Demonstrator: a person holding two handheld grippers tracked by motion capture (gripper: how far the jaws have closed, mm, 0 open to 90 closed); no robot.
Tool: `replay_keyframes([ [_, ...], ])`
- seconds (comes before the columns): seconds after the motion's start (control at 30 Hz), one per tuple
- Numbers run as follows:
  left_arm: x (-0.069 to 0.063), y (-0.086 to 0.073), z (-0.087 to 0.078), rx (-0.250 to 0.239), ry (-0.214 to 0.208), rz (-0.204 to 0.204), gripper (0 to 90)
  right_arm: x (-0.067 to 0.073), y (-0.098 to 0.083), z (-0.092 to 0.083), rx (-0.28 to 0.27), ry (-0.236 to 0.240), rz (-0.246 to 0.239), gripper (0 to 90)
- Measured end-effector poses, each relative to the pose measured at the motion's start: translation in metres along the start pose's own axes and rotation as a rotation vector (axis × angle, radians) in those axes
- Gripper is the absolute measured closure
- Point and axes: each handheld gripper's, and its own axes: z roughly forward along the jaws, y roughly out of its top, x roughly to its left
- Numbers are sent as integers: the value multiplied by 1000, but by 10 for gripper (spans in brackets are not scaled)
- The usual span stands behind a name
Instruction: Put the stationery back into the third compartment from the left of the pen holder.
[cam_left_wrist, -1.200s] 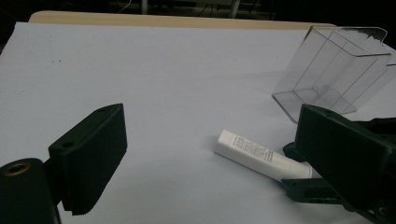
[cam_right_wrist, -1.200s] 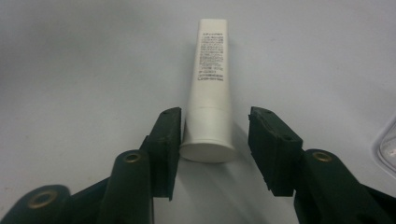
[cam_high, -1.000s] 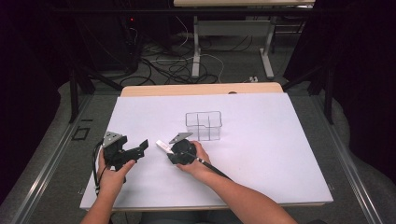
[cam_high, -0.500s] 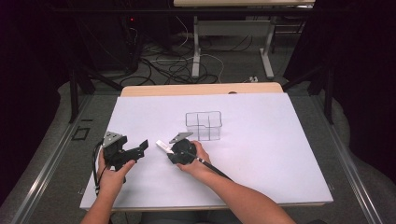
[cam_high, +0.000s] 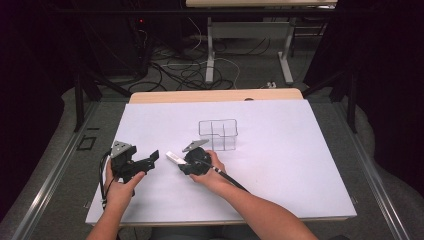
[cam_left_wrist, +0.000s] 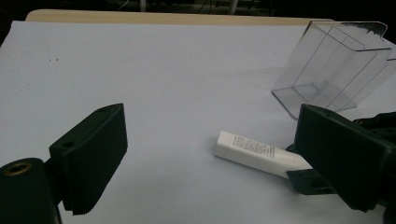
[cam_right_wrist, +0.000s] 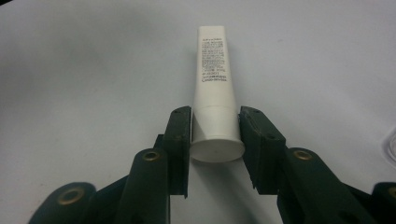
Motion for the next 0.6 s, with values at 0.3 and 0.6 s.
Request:
replay_keyframes([
  [0.3, -2, 0, 1, 3, -3, 16, 97, -4, -3, -1, 20, -9, -28, 647],
  [0.6, -1, 0, 1, 5, -1, 12, 97, -3, -1, 1, 32, -17, -19, 637],
])
